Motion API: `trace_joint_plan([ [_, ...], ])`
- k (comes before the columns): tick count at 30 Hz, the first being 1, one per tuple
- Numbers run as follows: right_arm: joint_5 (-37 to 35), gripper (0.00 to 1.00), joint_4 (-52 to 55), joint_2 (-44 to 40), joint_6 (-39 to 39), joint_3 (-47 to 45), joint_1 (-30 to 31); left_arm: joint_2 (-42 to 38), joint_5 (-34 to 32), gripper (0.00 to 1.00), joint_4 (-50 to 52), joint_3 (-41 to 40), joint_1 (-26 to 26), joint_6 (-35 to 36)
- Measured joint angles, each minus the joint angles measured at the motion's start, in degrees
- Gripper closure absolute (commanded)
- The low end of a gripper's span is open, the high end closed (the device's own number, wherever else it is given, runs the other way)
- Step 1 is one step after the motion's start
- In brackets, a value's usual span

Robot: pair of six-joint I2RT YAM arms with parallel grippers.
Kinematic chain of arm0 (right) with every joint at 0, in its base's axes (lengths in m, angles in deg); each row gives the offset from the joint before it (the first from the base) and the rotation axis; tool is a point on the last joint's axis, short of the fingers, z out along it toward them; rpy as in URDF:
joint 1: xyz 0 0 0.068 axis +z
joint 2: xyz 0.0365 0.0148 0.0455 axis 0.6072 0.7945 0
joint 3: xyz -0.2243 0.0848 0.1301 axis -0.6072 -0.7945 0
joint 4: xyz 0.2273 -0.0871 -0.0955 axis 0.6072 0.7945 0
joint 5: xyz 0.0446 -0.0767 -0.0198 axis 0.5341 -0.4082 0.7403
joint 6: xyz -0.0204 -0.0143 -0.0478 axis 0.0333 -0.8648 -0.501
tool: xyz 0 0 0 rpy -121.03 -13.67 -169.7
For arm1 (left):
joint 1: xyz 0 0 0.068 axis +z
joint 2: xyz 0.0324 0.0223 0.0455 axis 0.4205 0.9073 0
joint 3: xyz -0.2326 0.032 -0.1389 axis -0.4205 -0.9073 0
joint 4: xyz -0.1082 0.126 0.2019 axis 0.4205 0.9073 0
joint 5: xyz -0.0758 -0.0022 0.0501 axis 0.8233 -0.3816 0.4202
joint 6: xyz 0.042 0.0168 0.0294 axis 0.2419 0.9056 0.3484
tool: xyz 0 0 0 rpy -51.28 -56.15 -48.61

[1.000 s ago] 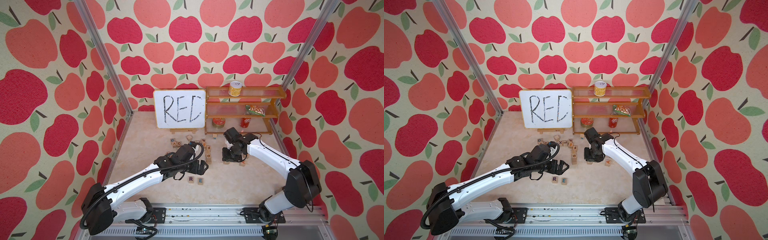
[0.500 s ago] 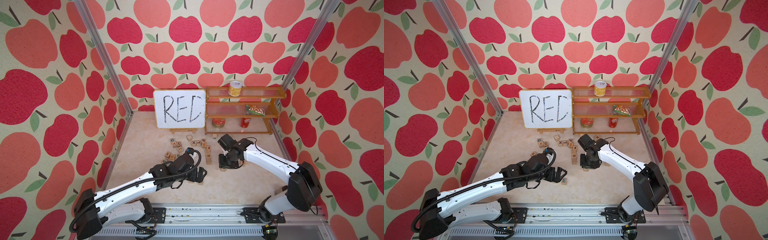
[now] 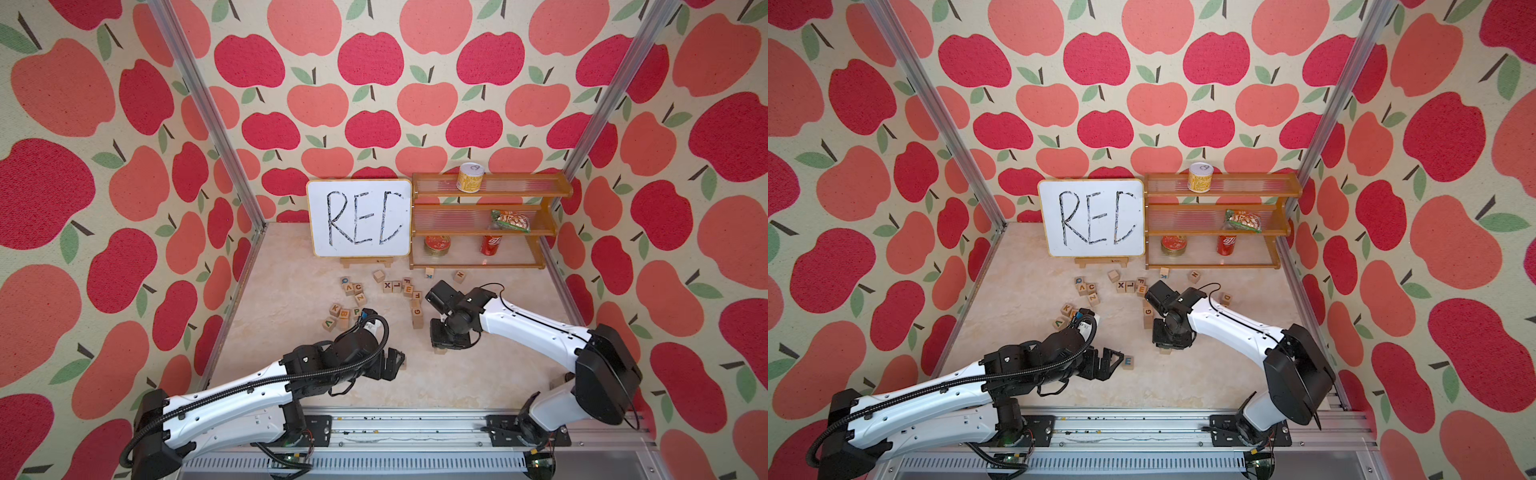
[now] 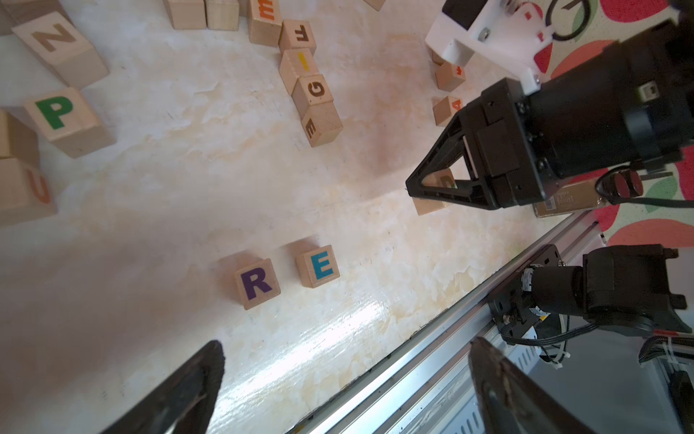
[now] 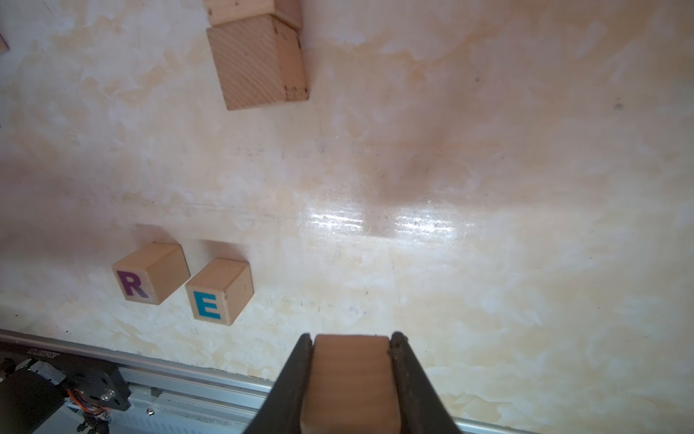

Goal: Assemble the uppercase word "red" with letter blocks
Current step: Place the letter block at the center of the board.

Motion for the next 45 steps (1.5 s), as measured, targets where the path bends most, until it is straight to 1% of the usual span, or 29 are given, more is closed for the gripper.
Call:
trace_joint_plan([
  [10, -0.7, 0.91, -2.6, 1.6, 3.8, -0.7, 4.1, -7.1, -4.1, 0.0, 4.0, -3.4, -2.9, -3.8],
  [21, -1.0, 0.91, -6.1, 7.3, 6.1, -0.7, 6.6, -10.2, -7.3, 0.0, 7.3, -4.3, -4.4, -6.1],
  [37, -0.9, 0.91, -8.7, 13.0, 7.4, -0.5, 9.4, -13.3, -7.9, 0.01, 9.5, -5.2, -4.9, -7.3],
  [45, -1.2, 0.9, -8.6, 15.8, 7.4, 2.7, 10.9, -14.1, -8.0, 0.0, 9.9, -5.4, -4.9, -7.9],
])
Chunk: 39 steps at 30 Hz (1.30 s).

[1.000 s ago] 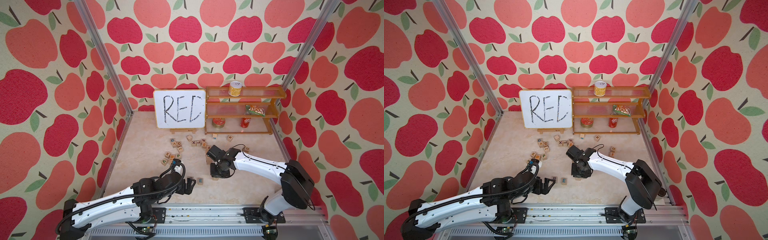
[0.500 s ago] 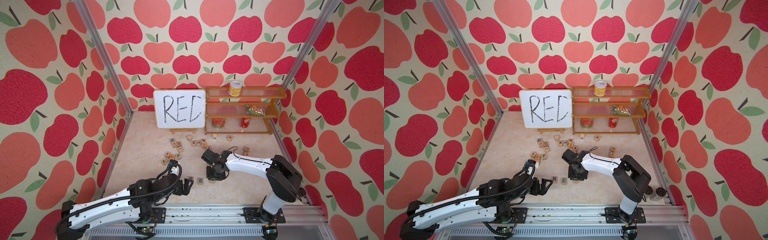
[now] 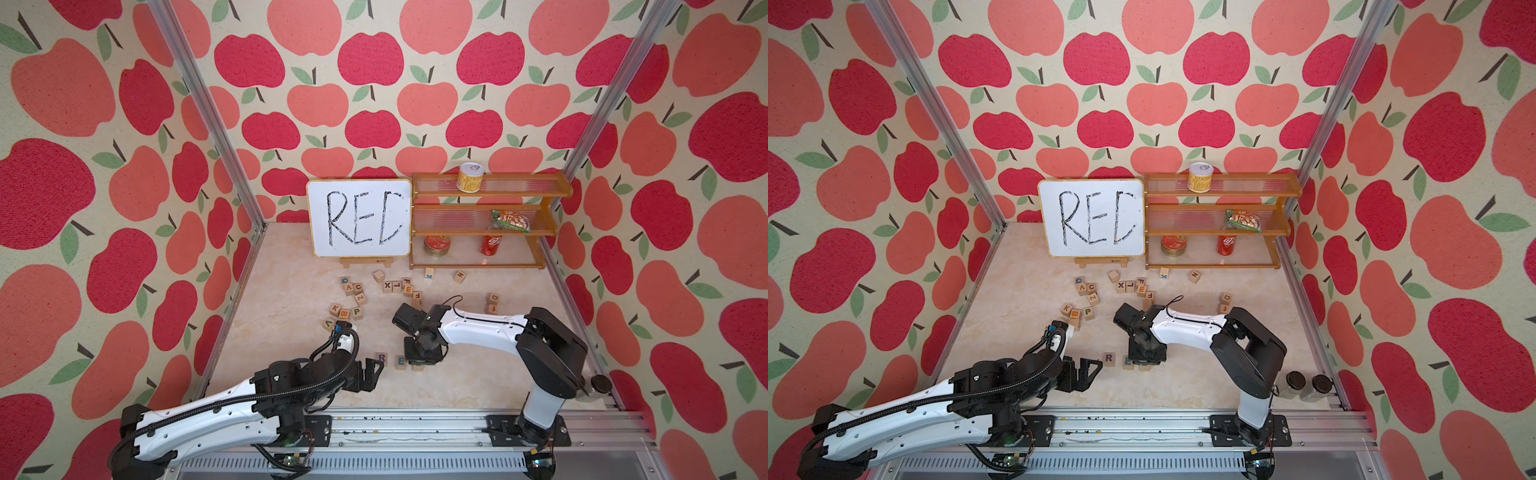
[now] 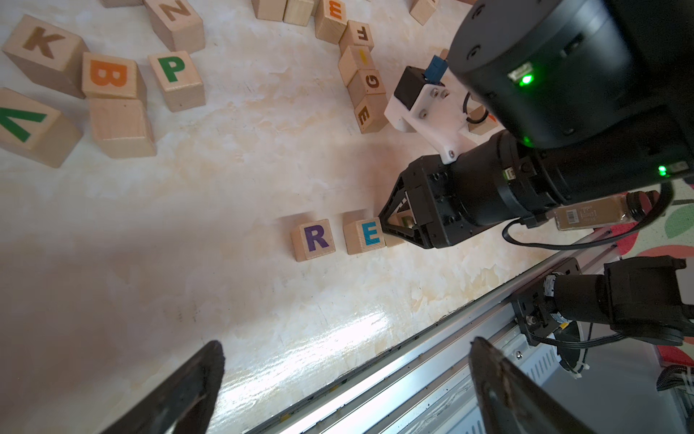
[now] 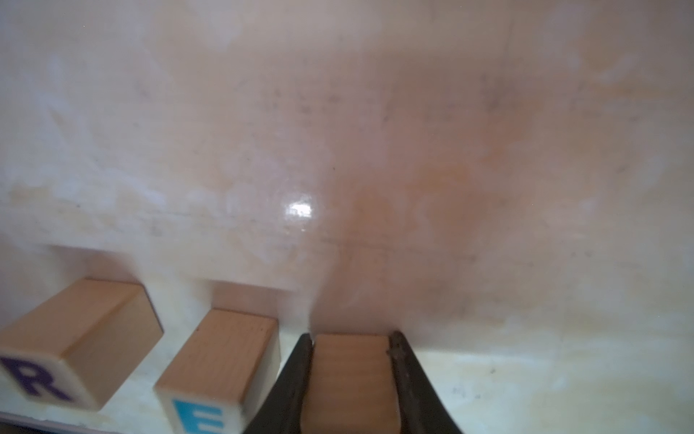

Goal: Assemble the uppercase word "red" with letter blocks
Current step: Place the letter block at the center of the board.

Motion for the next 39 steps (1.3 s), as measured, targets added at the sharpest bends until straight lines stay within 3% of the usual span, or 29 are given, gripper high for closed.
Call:
trace_joint_plan([
  [11, -0.9, 0.85, 0.6, 2.4, -0.4, 3.1, 0.0, -0.5, 0.0, 0.01, 0.5, -0.1, 0.0, 0.0],
  [21, -1.4, 0.6, 1.7, 2.8, -1.5, 3.8, 0.0, -1.5, -0.8, 0.0, 1.1, -0.7, -0.1, 0.0],
  [39, -1.5, 0.57, 3.3, 2.3, -1.8, 4.0, 0.0, -2.6, -1.0, 0.01, 1.3, -0.9, -0.1, -0.2],
])
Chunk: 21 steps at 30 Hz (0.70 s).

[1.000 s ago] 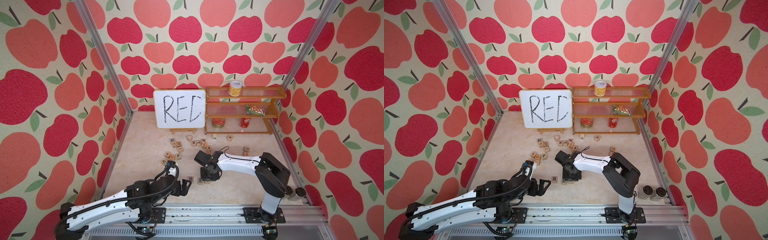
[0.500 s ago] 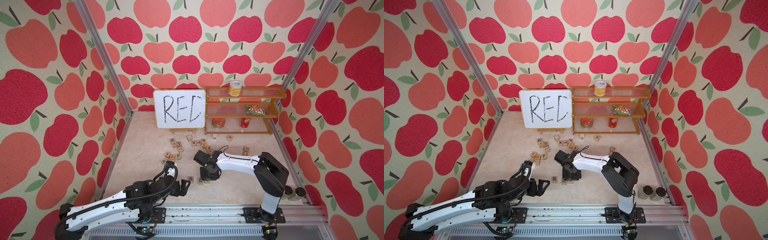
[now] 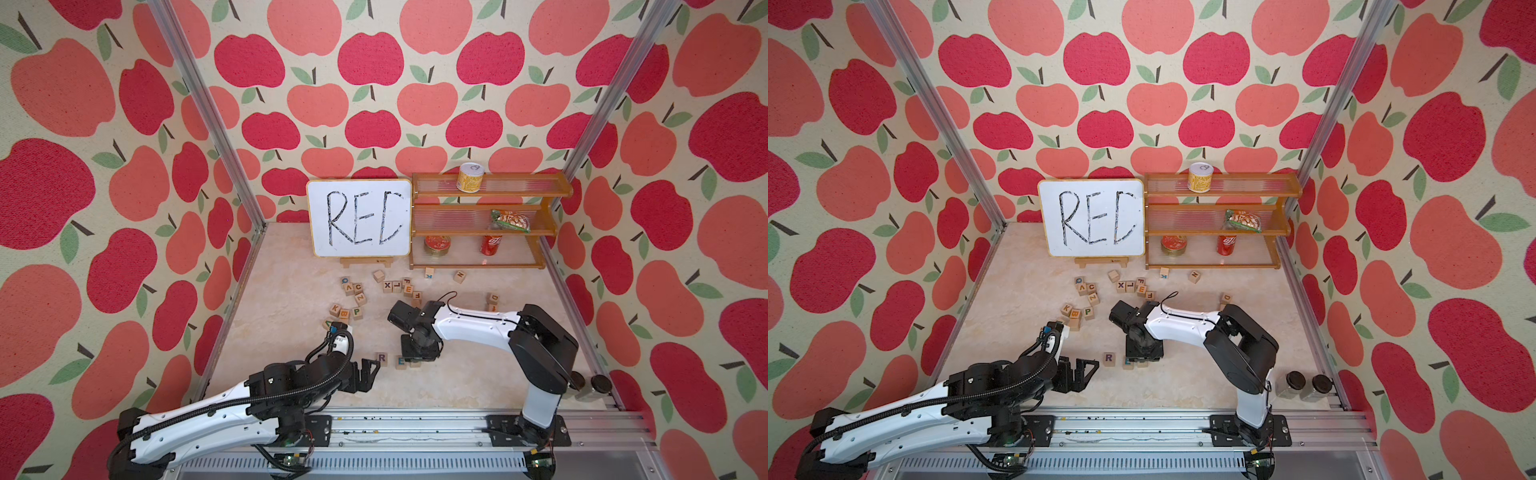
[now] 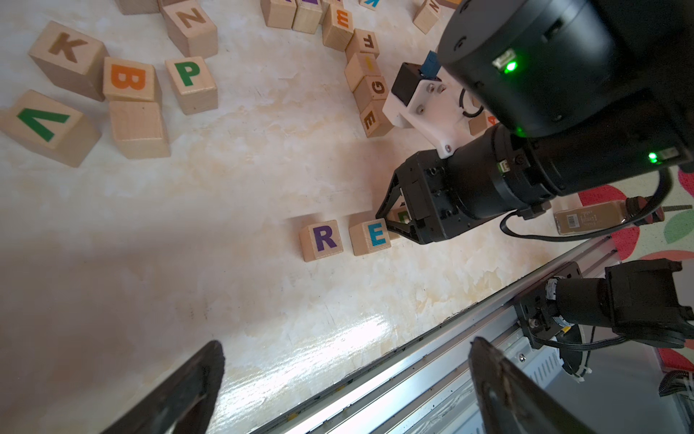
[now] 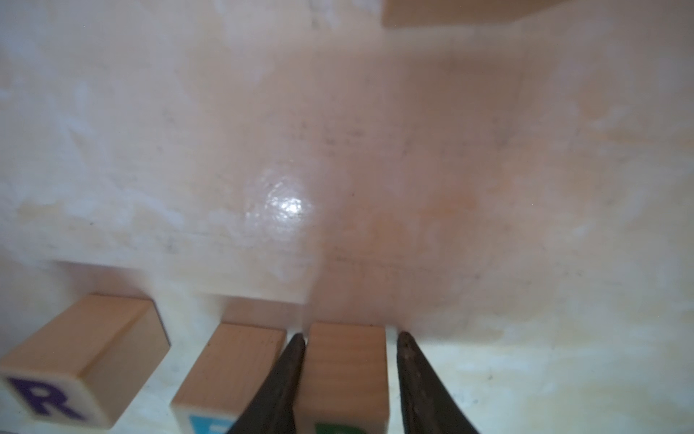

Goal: Assemble the uppercase word "red" with letter blocks
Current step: Place the letter block at the center of the board.

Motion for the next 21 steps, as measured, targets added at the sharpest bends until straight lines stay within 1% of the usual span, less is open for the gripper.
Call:
trace_joint_plan([
  [15, -0.4, 0.55, 1.8, -5.4, -1.4, 0.0, -0.7, 0.4, -0.6, 0.01, 0.0, 0.0, 0.0, 0.0],
  [18, -0.4, 0.52, 2.4, -6.9, -2.0, 0.0, -1.2, 0.8, -1.1, 0.01, -0.1, 0.0, 0.0, 0.0],
  [21, -0.3, 0.45, 3.0, -8.9, -2.9, 0.0, -1.9, 1.6, -1.4, 0.01, -0.1, 0.0, 0.0, 0.1],
])
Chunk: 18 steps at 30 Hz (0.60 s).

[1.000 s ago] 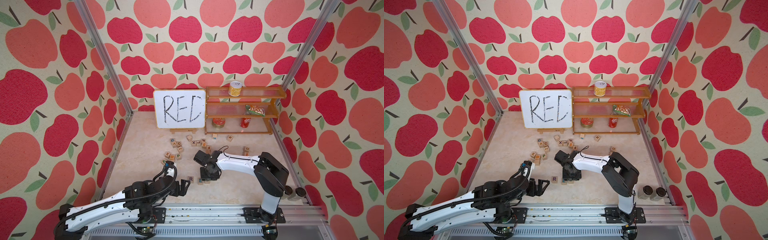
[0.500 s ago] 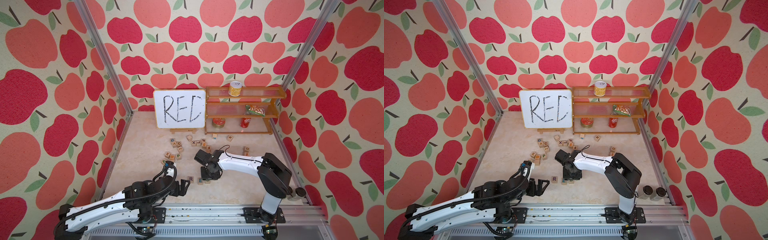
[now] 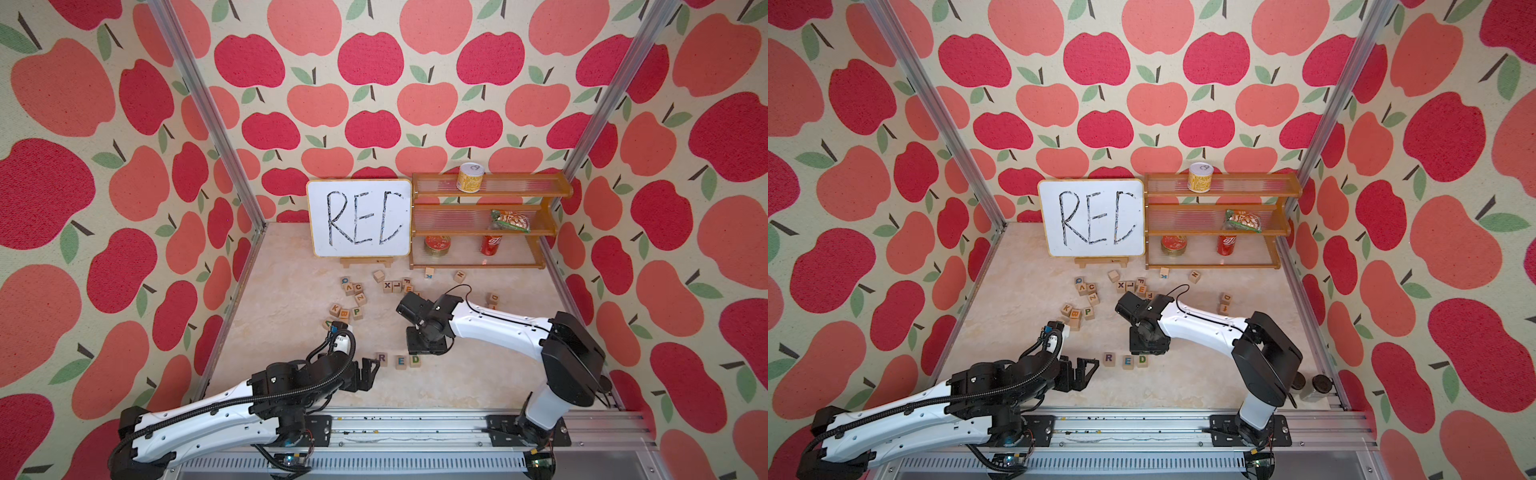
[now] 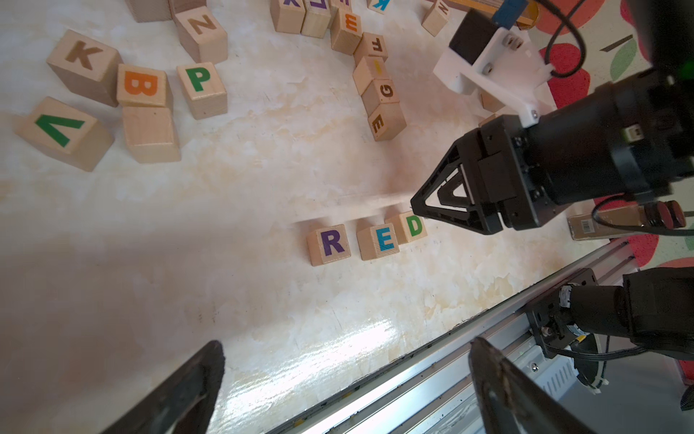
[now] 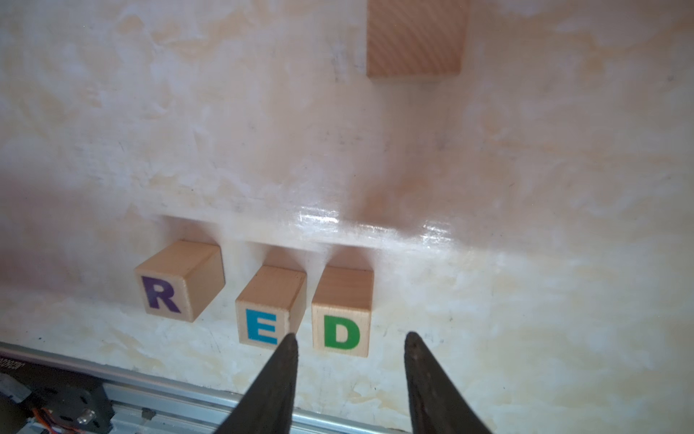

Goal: Assemble the uppercase word "red" with letter blocks
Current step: Place the letter block at the center of the board.

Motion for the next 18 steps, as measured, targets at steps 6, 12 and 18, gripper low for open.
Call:
trace_joint_plan([
  [6, 0.1, 0.23, 0.4, -5.0, -1.8, -0.7, -1.9, 2.7, -0.5, 0.01, -0.3, 0.0, 1.4, 1.6],
  [12, 0.7, 0.01, 1.4, -8.5, -3.8, -2.1, -4.7, 3.8, 1.6, 0.0, -1.5, 0.1, 8.8, 5.2],
  [18, 1.1, 0.01, 1.9, -11.1, -6.7, -2.5, -8.5, 4.9, 7.1, 0.0, -2.9, 1.9, 19.1, 10.5],
])
